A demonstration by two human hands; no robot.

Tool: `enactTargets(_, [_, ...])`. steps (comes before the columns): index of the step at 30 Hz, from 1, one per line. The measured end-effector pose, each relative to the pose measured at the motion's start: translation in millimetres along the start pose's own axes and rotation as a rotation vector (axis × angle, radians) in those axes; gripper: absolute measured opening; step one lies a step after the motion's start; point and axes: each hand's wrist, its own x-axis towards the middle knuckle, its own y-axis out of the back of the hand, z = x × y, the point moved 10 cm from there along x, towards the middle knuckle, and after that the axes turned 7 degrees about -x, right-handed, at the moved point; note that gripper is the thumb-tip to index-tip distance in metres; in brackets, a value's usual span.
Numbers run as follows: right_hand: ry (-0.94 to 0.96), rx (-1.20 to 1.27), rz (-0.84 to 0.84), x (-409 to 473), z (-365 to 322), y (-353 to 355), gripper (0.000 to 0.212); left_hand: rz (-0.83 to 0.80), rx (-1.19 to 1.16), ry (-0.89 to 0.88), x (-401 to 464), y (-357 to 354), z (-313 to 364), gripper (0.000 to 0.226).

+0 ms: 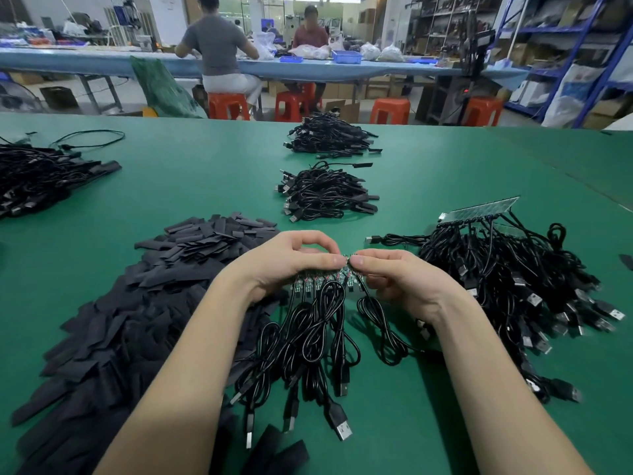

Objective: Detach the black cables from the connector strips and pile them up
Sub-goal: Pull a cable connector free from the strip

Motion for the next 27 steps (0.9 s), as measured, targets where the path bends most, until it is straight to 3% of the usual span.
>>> enactTargets(7, [-0.016, 0.086, -0.007, 1.7, 3.0, -0.7, 0.043, -0.025, -0.221, 0.108, 2.3, -11.4, -12.4, 0.021])
enactTargets(14, [-0.013, 0.161, -0.039, 1.4, 0.3, -8.3, 0.008, -0.059, -0.272, 0.101, 2.7, -13.0, -10.8, 0.019])
enactTargets(27, [-0.065, 0.332, -0.021, 0.1, 6.3, -13.6, 0.008, -0.087, -0.342, 0.081, 0.3, -14.8, -7.4, 0.011])
